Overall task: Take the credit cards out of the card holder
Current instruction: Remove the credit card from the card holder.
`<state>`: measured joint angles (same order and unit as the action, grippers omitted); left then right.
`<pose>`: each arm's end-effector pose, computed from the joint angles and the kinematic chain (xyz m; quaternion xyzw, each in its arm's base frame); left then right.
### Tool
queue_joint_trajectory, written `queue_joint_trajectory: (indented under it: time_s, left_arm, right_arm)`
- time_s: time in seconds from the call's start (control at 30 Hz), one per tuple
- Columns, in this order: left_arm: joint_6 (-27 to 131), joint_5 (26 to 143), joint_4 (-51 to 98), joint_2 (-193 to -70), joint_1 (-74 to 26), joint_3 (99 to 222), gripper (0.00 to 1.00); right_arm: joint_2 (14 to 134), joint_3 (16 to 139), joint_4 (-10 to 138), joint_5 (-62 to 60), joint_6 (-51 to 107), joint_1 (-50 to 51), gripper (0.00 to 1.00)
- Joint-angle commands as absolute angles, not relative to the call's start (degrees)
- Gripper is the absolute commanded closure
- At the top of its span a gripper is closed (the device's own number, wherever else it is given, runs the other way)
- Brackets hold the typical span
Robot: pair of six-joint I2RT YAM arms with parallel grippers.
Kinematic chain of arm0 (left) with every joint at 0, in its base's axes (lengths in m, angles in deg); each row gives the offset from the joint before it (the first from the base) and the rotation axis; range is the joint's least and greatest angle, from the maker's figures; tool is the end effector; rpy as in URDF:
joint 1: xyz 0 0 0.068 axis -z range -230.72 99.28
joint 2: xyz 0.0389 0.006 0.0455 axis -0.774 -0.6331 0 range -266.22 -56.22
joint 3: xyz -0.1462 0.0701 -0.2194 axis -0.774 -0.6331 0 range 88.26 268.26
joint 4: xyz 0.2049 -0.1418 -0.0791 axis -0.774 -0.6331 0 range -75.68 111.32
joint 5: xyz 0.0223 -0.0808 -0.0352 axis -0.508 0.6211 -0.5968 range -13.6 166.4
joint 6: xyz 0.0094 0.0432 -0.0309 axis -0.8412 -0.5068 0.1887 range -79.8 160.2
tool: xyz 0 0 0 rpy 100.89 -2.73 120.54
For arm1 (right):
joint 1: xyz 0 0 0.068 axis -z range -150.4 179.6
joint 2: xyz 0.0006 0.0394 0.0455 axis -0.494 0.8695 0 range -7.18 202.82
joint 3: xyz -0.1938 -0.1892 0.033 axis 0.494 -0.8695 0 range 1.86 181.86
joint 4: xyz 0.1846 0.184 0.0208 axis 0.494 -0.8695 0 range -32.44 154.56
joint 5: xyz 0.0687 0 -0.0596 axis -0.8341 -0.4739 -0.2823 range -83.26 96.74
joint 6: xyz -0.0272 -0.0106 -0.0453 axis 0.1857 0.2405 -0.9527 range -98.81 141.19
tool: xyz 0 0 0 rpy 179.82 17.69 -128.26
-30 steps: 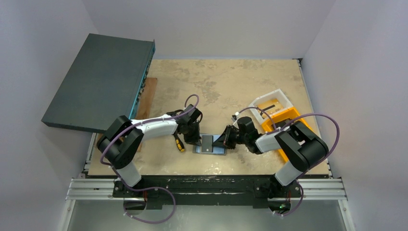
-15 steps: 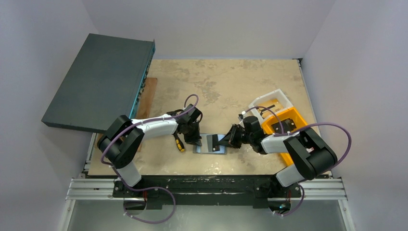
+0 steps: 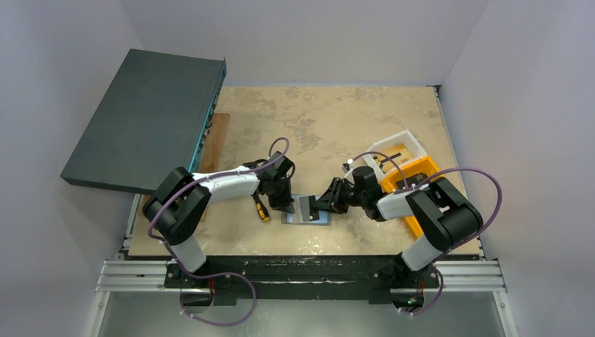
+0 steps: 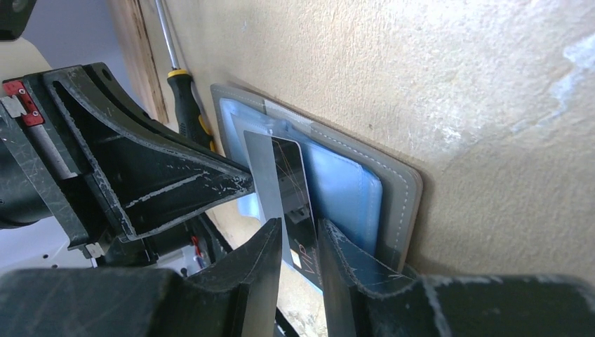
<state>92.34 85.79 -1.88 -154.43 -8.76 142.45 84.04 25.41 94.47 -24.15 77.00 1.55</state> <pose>0.2325 -0.2168 0.1471 -0.0705 0.9746 -0.1987 0.0754 0.2181 0.1370 0.1096 0.0938 0.8683 0.4614 0.1559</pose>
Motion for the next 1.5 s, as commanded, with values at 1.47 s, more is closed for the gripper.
queue_joint_trajectory:
  time_s: [1.47]
  left_arm:
    - [91.8,81.0,-3.8,-156.7,-7.2,139.3,1.00]
  right_arm:
    - [64.7,22.2,71.0,-5.7,71.2,-0.4,1.00]
